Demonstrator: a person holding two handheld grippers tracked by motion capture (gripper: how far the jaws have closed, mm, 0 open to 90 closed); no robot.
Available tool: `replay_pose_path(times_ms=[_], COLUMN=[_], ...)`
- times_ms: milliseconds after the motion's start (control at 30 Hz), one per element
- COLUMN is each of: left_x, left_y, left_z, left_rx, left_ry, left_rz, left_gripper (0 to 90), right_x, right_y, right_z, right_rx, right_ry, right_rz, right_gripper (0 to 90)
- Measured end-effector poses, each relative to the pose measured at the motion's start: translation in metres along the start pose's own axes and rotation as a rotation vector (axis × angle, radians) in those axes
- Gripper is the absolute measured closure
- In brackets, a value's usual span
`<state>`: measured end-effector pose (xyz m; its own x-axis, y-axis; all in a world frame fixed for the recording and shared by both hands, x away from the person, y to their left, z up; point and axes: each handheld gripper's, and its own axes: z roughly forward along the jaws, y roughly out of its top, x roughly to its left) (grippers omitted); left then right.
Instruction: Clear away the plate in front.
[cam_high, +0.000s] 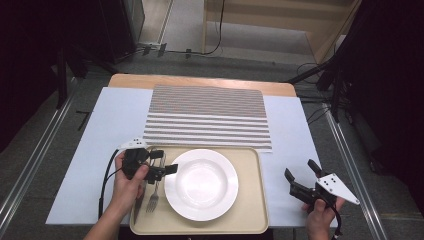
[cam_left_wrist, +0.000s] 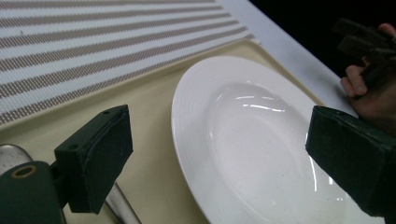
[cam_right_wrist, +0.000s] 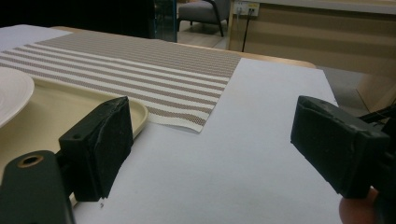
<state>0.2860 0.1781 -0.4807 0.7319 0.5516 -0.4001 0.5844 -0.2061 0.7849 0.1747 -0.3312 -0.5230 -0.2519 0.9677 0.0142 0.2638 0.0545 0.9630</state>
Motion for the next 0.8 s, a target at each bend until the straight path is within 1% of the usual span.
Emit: replay_pose_path(times_ms=[67, 133, 200, 267, 367, 433, 467, 600, 700, 800], left_x=[0.000, 0.000, 0.001, 0.001, 0.002, 0.004, 0.005, 0.011, 0.015, 0.020], left_y=[-0.001, -0.002, -0.004, -0.006, -0.009, -0.010, -0.011, -0.015, -0.019, -0.024], left_z=[-0.005, -0.011, -0.015, -0.021, -0.027, -0.031, -0.033, -0.043, -0.050, -0.057], left_rx=[-0.020, -0.051, -0.063, -0.083, -0.105, -0.109, -0.112, -0.135, -0.135, -0.139], left_ry=[0.011, 0.038, 0.057, 0.090, 0.134, 0.153, 0.155, 0.170, 0.213, 0.237], left_rz=[0.012, 0.030, 0.044, 0.074, 0.098, 0.102, 0.107, 0.094, 0.092, 0.088], left_gripper=[6.1, 6.1, 6.1, 6.1, 6.0, 5.2, 0.0, 0.0, 0.0, 0.0], right_x=[0.000, 0.000, 0.000, 0.000, 0.000, 0.000, 0.000, 0.000, 0.000, 0.000], right_y=[0.000, 0.000, 0.000, 0.000, 0.000, 0.000, 0.000, 0.000, 0.000, 0.000], right_z=[0.000, 0.000, 0.000, 0.000, 0.000, 0.000, 0.000, 0.000, 0.000, 0.001], right_rx=[0.000, 0.000, 0.001, 0.001, 0.000, 0.000, 0.000, 0.001, 0.001, 0.004], right_ry=[-0.001, -0.001, -0.001, -0.001, -0.001, -0.001, -0.001, -0.002, -0.003, -0.004], right_rz=[0.000, -0.001, -0.003, -0.001, 0.001, 0.000, -0.001, -0.002, -0.002, 0.000], right_gripper=[13.6, 13.6, 13.5, 13.6, 13.5, 13.6, 13.5, 13.6, 13.6, 13.5])
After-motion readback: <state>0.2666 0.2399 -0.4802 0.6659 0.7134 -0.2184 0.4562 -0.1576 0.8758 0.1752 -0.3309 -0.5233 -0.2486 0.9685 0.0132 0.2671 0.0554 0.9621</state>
